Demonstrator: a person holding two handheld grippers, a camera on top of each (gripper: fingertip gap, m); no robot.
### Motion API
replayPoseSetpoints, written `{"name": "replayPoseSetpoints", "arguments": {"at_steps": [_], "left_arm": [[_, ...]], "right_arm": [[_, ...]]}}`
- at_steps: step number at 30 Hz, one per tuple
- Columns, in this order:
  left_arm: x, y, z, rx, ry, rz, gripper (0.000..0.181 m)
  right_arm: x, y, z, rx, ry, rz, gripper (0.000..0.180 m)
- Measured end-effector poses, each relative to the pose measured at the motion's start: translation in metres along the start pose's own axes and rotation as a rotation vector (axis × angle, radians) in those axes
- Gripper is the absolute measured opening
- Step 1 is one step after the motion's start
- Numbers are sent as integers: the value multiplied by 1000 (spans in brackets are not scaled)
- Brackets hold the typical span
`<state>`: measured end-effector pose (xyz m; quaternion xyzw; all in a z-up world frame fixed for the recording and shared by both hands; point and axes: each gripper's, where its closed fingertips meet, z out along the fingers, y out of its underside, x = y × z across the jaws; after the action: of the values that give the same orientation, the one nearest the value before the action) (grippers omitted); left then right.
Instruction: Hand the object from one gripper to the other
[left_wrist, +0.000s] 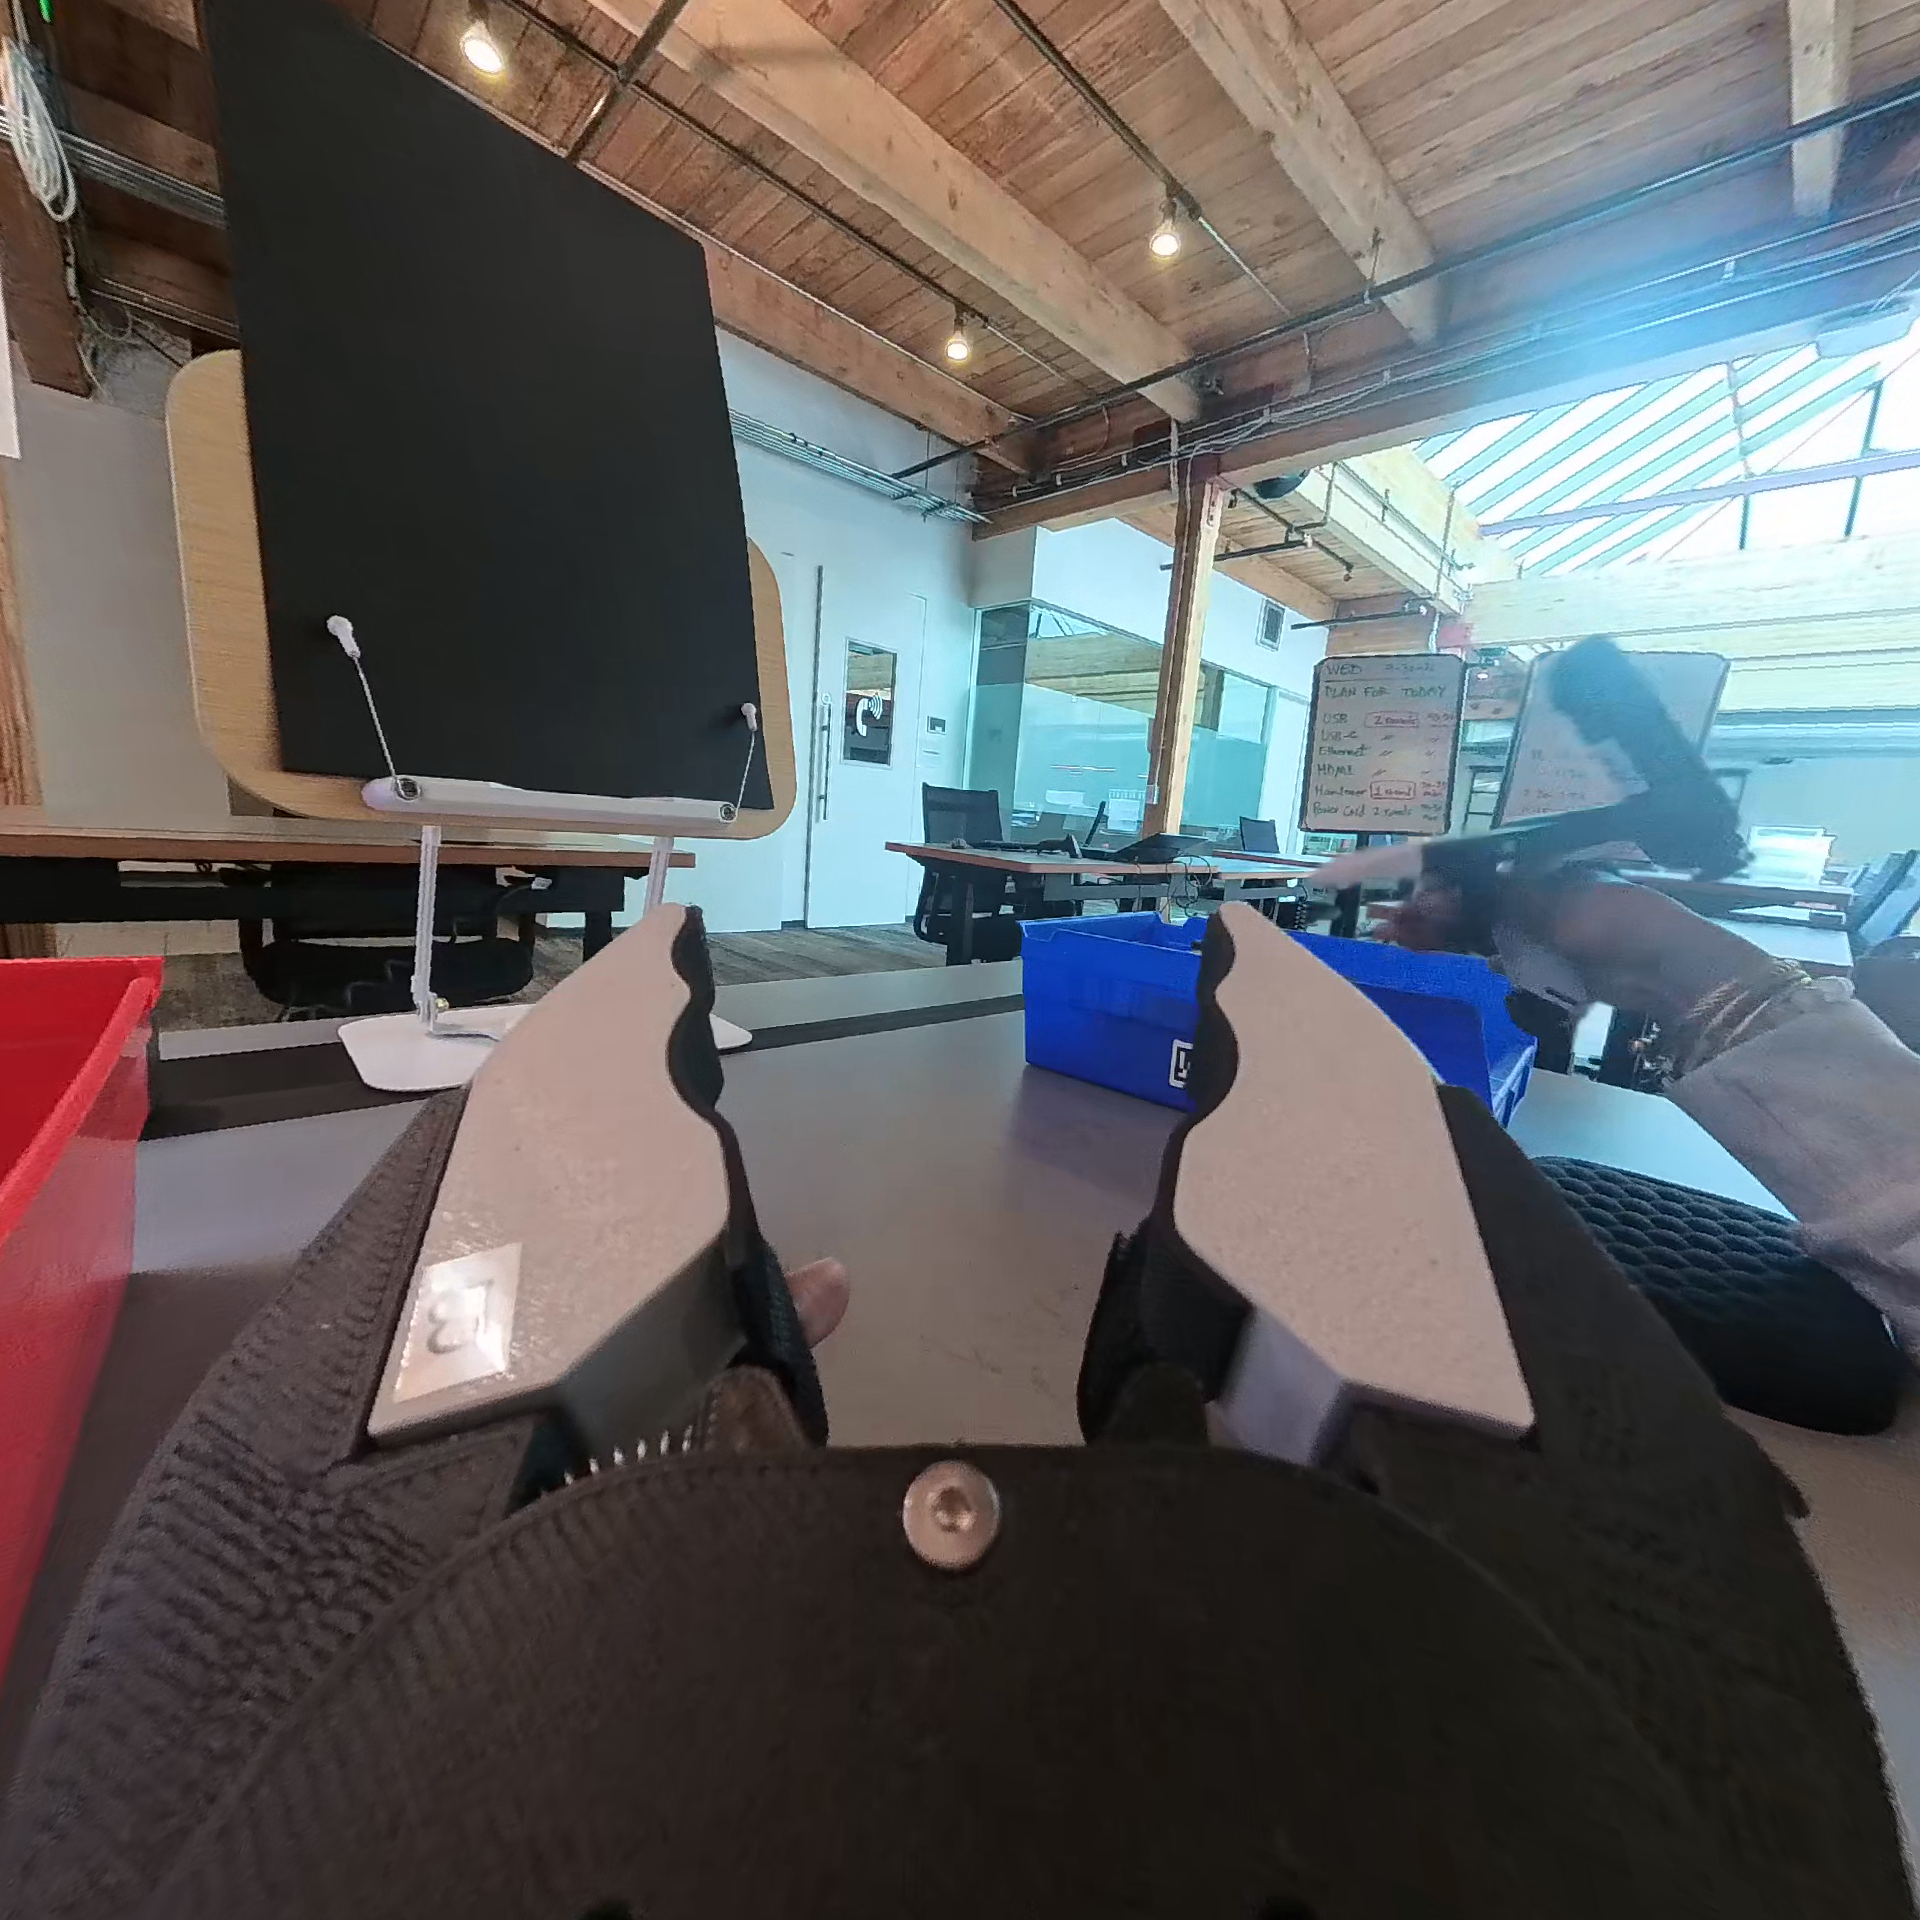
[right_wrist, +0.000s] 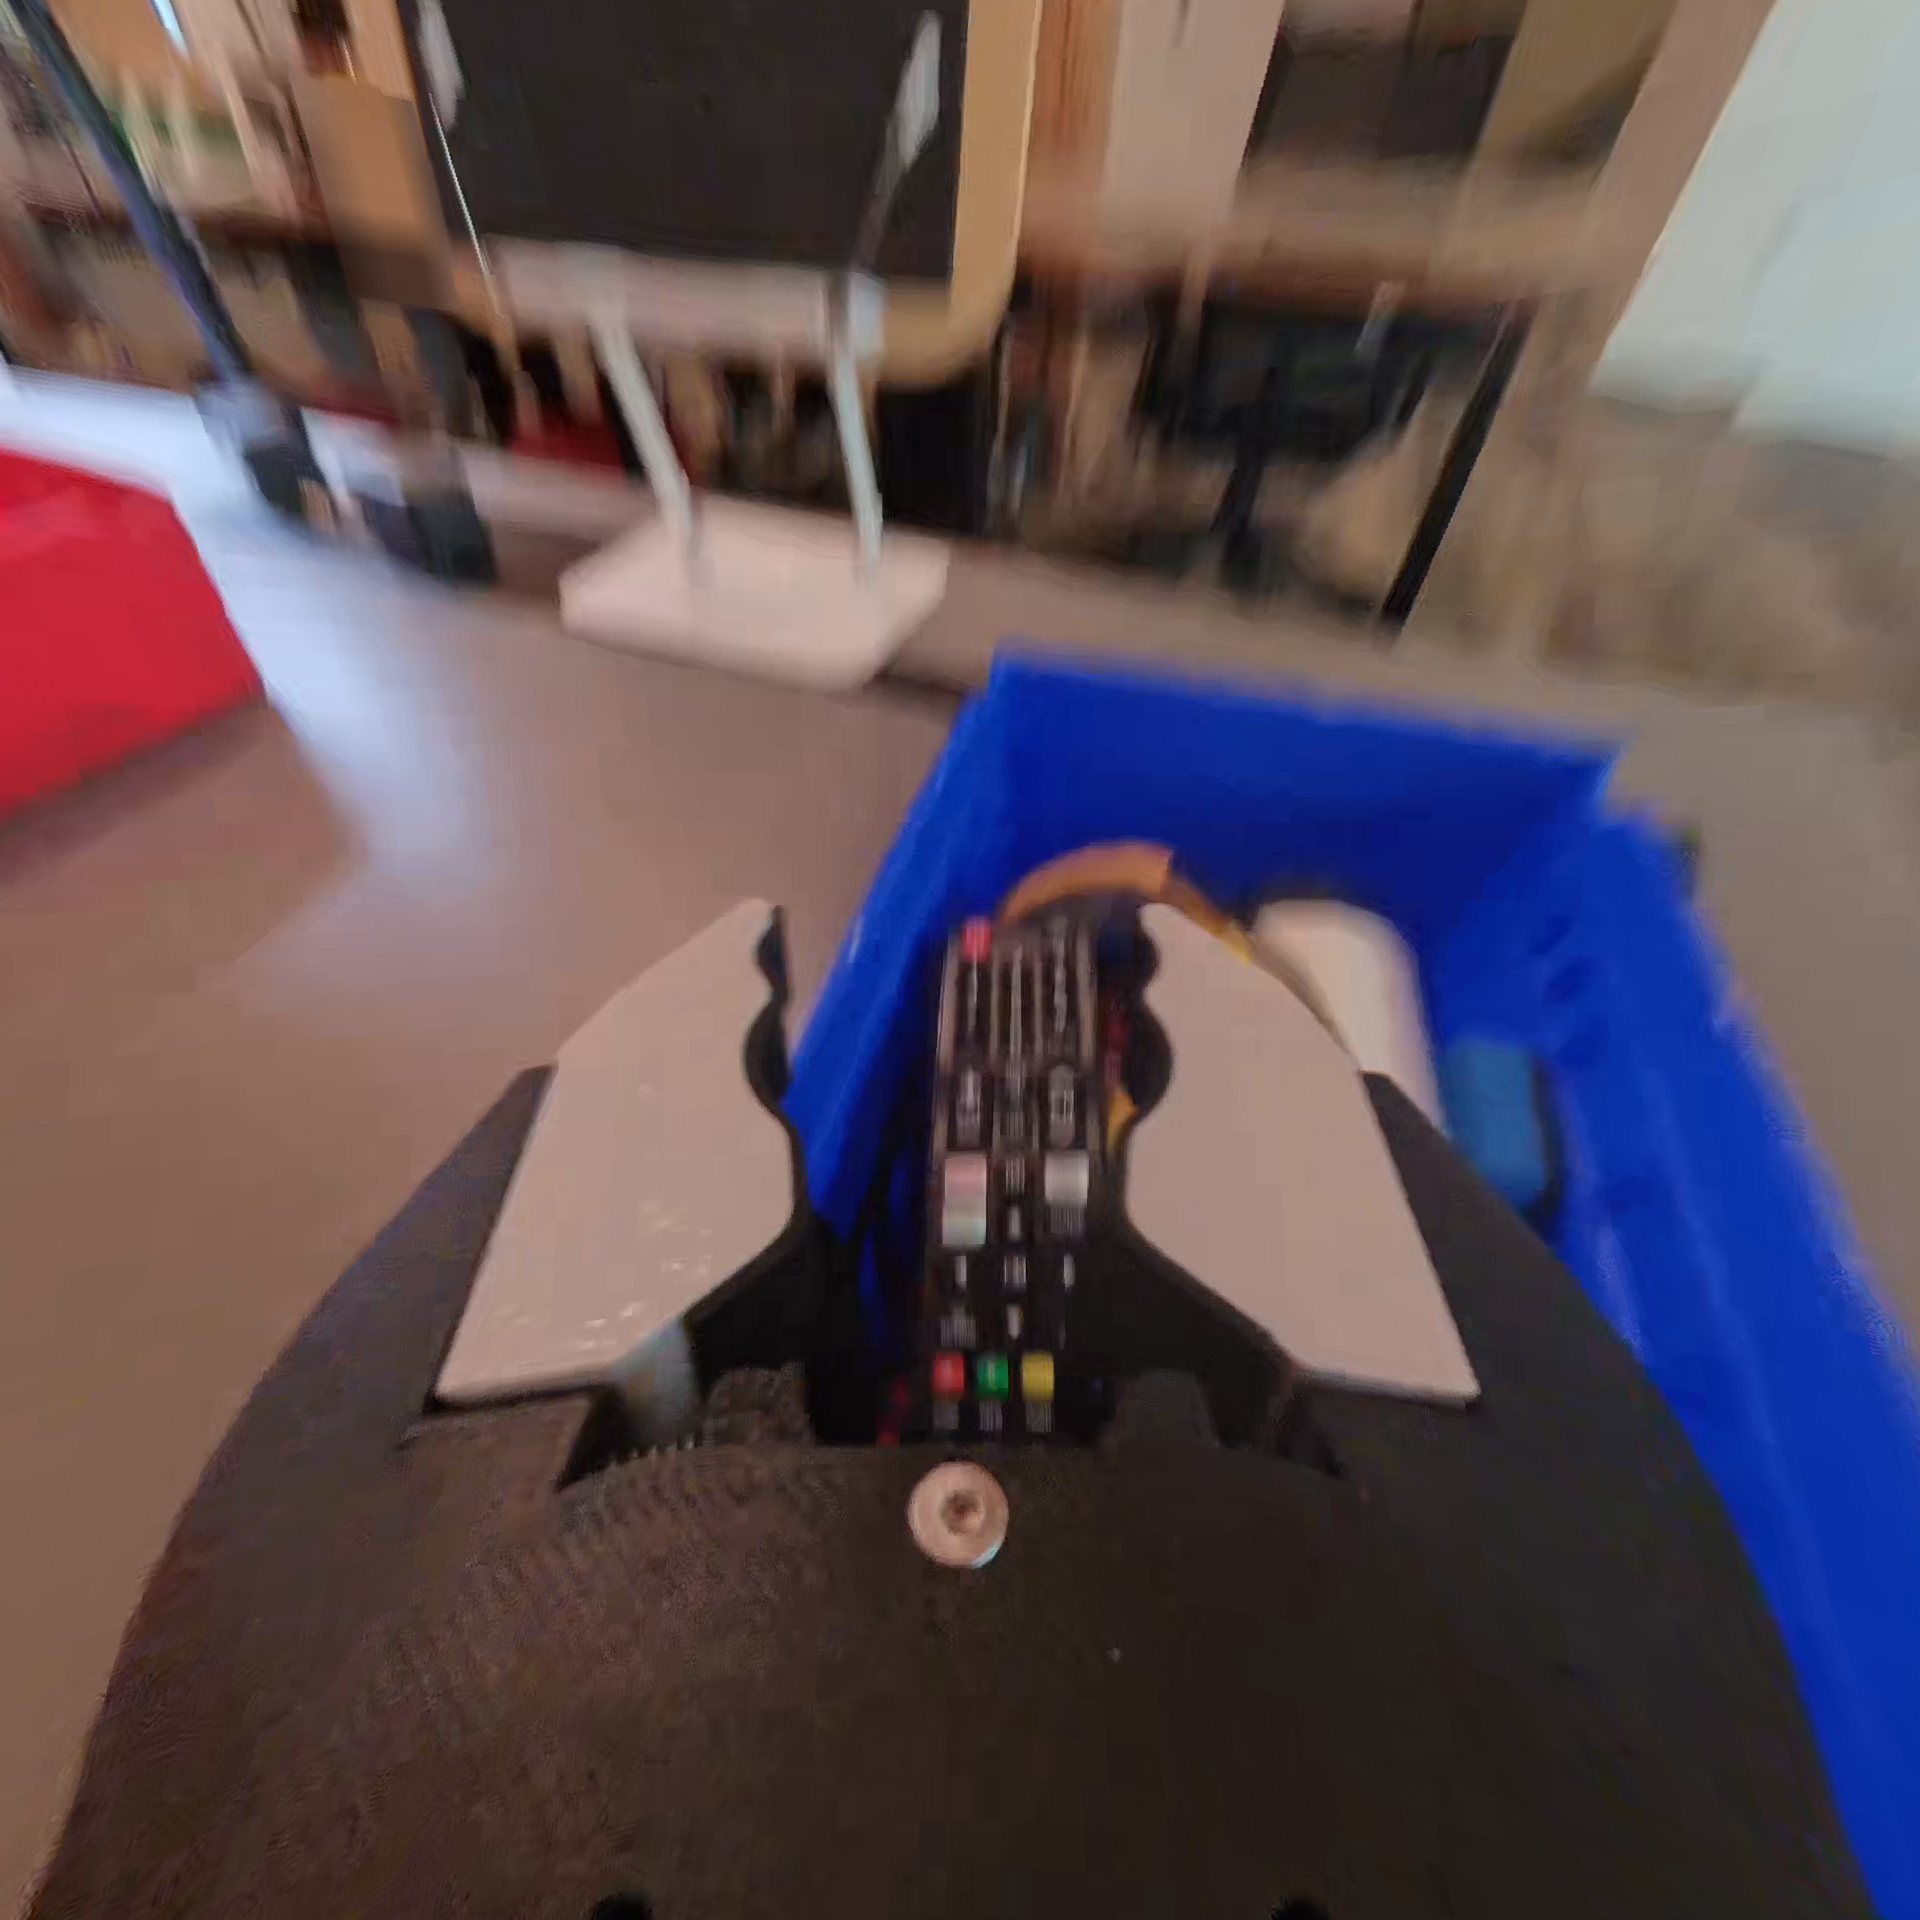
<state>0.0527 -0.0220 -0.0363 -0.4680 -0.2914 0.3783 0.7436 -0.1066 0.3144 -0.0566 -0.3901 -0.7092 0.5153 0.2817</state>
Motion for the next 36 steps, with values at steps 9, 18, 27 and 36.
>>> {"name": "replayPoseSetpoints", "arguments": {"at_steps": [9, 18, 27, 36], "left_arm": [[7, 2, 1, -9, 31, 16, 89], [38, -11, -4, 67, 109, 124, 81], [87, 3, -19, -39, 235, 214, 77], [-30, -62, -89, -184, -87, -123, 58]], "right_arm": [[-59, -118, -187, 1578, 302, -263, 95], [-131, -109, -123, 1406, 51, -374, 101], [-193, -81, -72, 1214, -55, -690, 98], [-196, -58, -14, 954, -25, -839, 90]]}}
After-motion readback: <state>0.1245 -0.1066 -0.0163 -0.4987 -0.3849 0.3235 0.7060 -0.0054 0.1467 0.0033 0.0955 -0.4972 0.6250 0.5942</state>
